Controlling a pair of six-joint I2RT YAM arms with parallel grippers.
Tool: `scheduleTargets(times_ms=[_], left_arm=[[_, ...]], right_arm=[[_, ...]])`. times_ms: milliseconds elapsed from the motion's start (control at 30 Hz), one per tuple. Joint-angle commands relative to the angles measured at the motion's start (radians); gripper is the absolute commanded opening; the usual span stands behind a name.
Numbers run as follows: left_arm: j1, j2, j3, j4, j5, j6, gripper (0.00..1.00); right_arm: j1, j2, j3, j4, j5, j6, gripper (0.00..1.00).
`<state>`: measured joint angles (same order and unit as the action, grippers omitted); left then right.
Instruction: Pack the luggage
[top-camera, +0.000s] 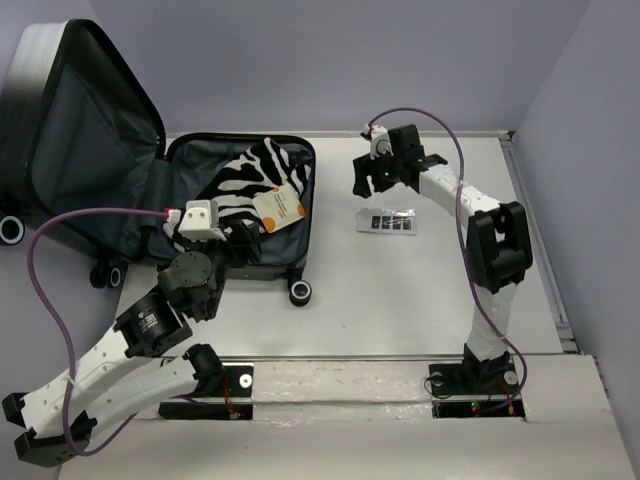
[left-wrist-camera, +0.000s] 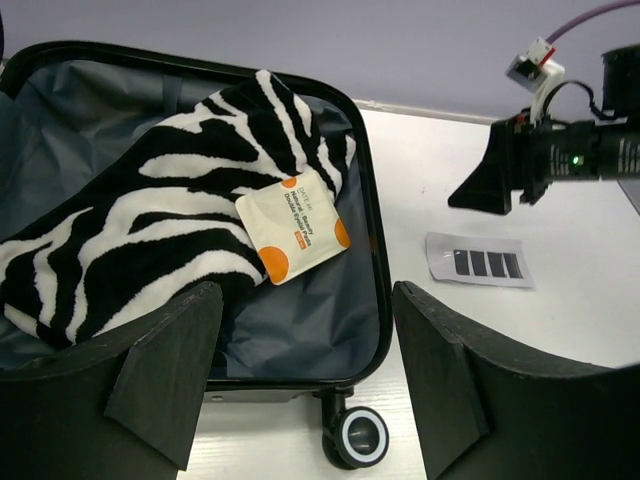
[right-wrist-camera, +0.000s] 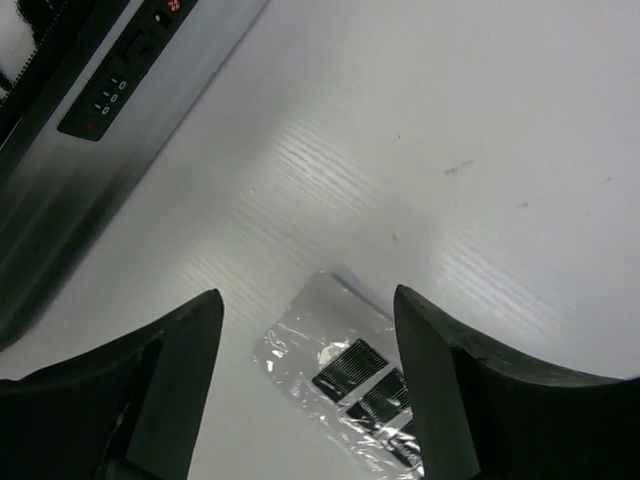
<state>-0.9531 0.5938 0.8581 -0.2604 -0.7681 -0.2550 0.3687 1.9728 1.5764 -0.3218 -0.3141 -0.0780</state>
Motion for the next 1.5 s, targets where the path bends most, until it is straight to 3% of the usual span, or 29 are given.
scheduleTargets(times_ms=[0,33,267,867,1133,1200,1467], left_arm=[[0.008,0.023,-0.007,0.046,-0.019,0.020,0.80],[0.010,0.023,-0.007,0.047,-0.017,0.022,0.80],[0.028,0.017,-0.008,0.056,0.001,0.026,0.80],[0.045,0.011,-0.013,0.064,0.027,0.028,0.80],[0.045,0.003,-0.014,0.066,0.027,0.026,0.80],[0.045,0.003,-0.014,0.066,0.030,0.026,0.80],[0.045,-0.002,-0.013,0.066,0.035,0.028,0.80]], right_arm=[[-0.063,0.136,0.285,-0.342,-0.311,-0.253,0.80],[-0.063,0.202,0.327,-0.383,-0.339,-0.275,0.84],[-0.063,0.383,0.543,-0.574,-0.358,-0.356,0.82],[-0.082,0.477,0.501,-0.586,-0.367,-0.382,0.76],[-0.105,0.445,0.456,-0.559,-0.362,-0.371,0.58],[-0.114,0.436,0.430,-0.550,-0.365,-0.368,0.45],[-0.132,0.396,0.373,-0.491,-0.381,-0.330,0.14]])
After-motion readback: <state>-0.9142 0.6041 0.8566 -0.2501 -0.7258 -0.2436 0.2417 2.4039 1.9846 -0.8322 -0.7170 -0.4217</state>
